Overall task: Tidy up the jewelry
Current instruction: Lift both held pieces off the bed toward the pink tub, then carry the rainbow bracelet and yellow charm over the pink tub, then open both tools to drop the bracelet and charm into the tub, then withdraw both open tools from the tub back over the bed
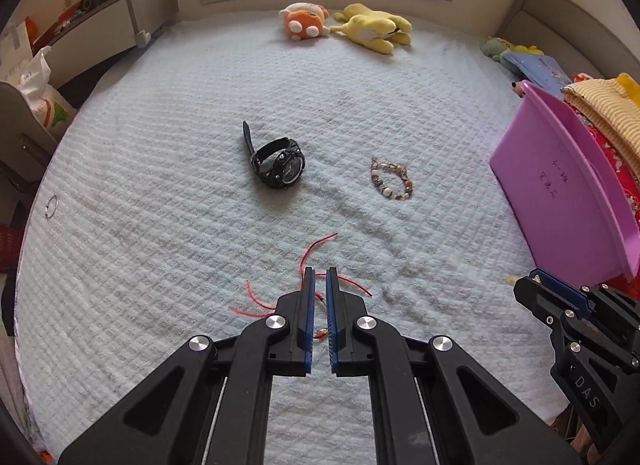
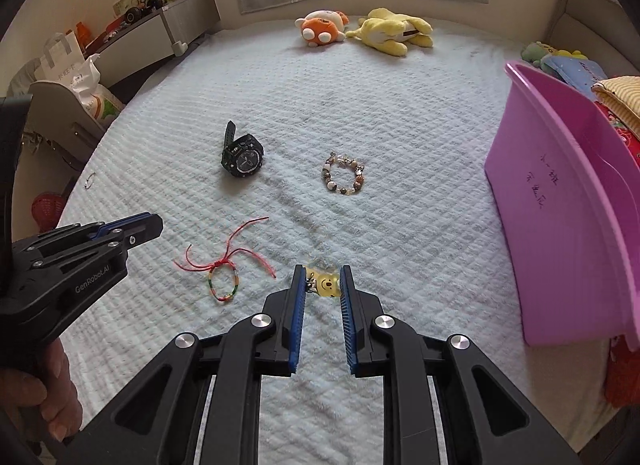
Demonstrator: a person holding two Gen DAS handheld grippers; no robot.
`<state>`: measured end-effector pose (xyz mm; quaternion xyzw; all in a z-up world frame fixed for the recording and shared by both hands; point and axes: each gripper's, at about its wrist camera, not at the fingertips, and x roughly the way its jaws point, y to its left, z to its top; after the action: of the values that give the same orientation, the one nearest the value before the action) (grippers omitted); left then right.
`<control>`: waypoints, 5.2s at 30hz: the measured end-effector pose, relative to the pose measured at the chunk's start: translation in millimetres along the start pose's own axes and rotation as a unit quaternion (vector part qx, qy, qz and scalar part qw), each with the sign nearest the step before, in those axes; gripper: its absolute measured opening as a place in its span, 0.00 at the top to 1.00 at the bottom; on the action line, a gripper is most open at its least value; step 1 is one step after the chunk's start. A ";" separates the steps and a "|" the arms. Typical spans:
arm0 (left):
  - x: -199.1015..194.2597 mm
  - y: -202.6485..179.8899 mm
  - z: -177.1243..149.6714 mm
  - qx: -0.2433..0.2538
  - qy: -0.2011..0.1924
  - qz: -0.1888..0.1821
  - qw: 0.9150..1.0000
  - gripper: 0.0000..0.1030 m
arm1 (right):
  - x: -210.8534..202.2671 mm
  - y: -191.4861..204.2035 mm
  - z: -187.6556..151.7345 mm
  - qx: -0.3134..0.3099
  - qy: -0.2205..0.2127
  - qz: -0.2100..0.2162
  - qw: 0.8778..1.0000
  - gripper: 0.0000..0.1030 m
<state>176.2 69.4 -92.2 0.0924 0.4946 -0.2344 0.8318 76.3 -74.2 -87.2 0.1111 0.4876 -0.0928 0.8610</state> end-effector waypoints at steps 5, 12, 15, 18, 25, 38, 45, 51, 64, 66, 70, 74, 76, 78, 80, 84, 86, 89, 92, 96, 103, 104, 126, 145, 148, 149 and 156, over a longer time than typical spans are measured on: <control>-43.3 -17.4 17.4 0.026 -0.009 -0.021 0.999 0.94 | -52.0 -7.1 3.0 0.030 -0.007 -0.008 0.999 0.84; -88.7 -30.7 21.8 0.064 -0.020 -0.043 0.997 0.94 | -106.8 -13.6 2.9 0.050 -0.026 -0.018 0.998 0.84; -93.9 -25.4 15.9 0.066 -0.020 -0.046 0.997 0.94 | -114.8 -15.8 -1.1 0.056 -0.031 -0.020 0.998 0.84; -86.7 -17.3 8.6 0.065 -0.016 -0.037 0.997 0.94 | -113.4 -19.4 -6.4 0.065 -0.031 -0.020 0.997 0.84; -46.2 1.0 -8.8 0.047 -0.004 -0.014 0.999 0.94 | -81.5 -21.0 -20.9 0.070 -0.019 -0.010 0.997 0.84; 70.5 11.4 -46.7 0.023 0.001 0.004 1.000 0.94 | 8.9 -33.7 -51.8 0.062 -0.003 -0.005 0.998 0.84; 110.4 18.7 -54.7 -0.006 -0.001 0.029 1.000 0.57 | 37.0 -40.6 -60.2 0.064 0.005 -0.005 0.998 0.84; 121.9 17.7 -55.2 -0.005 -0.018 0.037 0.999 0.33 | 48.2 -39.8 -64.3 0.066 0.010 0.001 0.998 0.84; 143.3 2.6 -68.0 0.022 0.005 0.042 0.999 0.69 | 54.7 -39.7 -66.4 0.072 0.019 0.004 0.997 0.84; 140.1 0.4 -68.5 0.026 0.011 0.036 0.999 0.95 | 54.0 -38.7 -64.6 0.072 0.018 0.004 0.997 0.84; 128.6 5.3 -67.1 0.008 0.019 0.020 1.000 0.96 | 50.7 -36.2 -61.1 0.072 0.016 0.006 0.997 0.84; 104.2 2.1 -63.1 0.017 0.022 0.012 1.000 0.96 | 41.2 -33.6 -57.9 0.076 0.016 0.008 0.997 0.84; 87.6 -2.0 -59.7 0.028 0.023 0.009 0.999 0.96 | 32.1 -31.7 -54.8 0.080 0.015 0.010 0.997 0.84; 68.7 -7.5 -54.4 0.042 0.024 0.008 0.999 0.96 | 19.6 -29.5 -50.7 0.082 0.013 0.011 0.997 0.84; 47.7 -12.0 -47.2 0.050 0.025 -0.001 0.998 0.96 | 3.4 -28.4 -45.6 0.087 0.009 0.013 0.996 0.84; -0.4 -29.5 -27.5 0.088 0.014 -0.013 0.996 0.96 | -35.0 -31.3 -33.0 0.102 -0.002 0.014 0.995 0.84; -23.3 -40.3 -15.0 0.105 0.007 -0.023 0.994 0.96 | -57.9 -37.4 -26.2 0.114 -0.011 0.011 0.993 0.84; -52.6 -60.2 6.3 0.117 0.001 -0.046 0.992 0.96 | -95.3 -53.2 -16.7 0.136 -0.026 -0.001 0.990 0.84; -79.6 -86.5 28.0 0.126 -0.012 -0.070 0.989 0.96 | -130.9 -76.7 -10.6 0.155 -0.040 -0.016 0.987 0.84; -108.9 -138.1 55.7 0.145 -0.031 -0.111 0.983 0.96 | -169.8 -119.8 -4.6 0.171 -0.059 -0.039 0.983 0.84; -117.9 -254.1 92.1 0.147 -0.062 -0.129 0.979 0.96 | -201.0 -221.6 8.8 0.175 -0.078 -0.049 0.980 0.84; -113.9 -271.6 94.7 0.145 -0.061 -0.126 0.979 0.96 | -200.7 -236.1 10.3 0.168 -0.077 -0.045 0.982 0.84; 26.8 -402.4 105.9 0.048 0.137 -0.015 0.989 0.44 | -85.6 -391.6 51.3 0.094 0.088 0.067 0.989 0.43; -25.6 -380.2 120.8 0.022 0.090 -0.001 0.996 0.21 | -114.5 -385.1 49.9 0.099 0.104 0.066 0.987 0.41; -39.3 -374.7 122.9 0.017 0.078 -0.001 0.997 0.20 | -121.4 -375.0 48.9 0.086 0.106 0.070 0.988 0.41; -44.1 -372.3 123.0 0.015 0.075 -0.003 0.997 0.20 | -123.5 -371.5 48.6 0.083 0.106 0.072 0.988 0.41; -75.8 -345.8 117.7 -0.003 0.051 0.003 0.999 0.18 | -135.3 -344.0 50.9 0.061 0.111 0.091 0.988 0.39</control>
<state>71.1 -255.3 58.6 0.1039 0.5370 -0.2254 0.8062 -42.9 -411.1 20.0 0.2170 0.5616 -0.0302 0.7979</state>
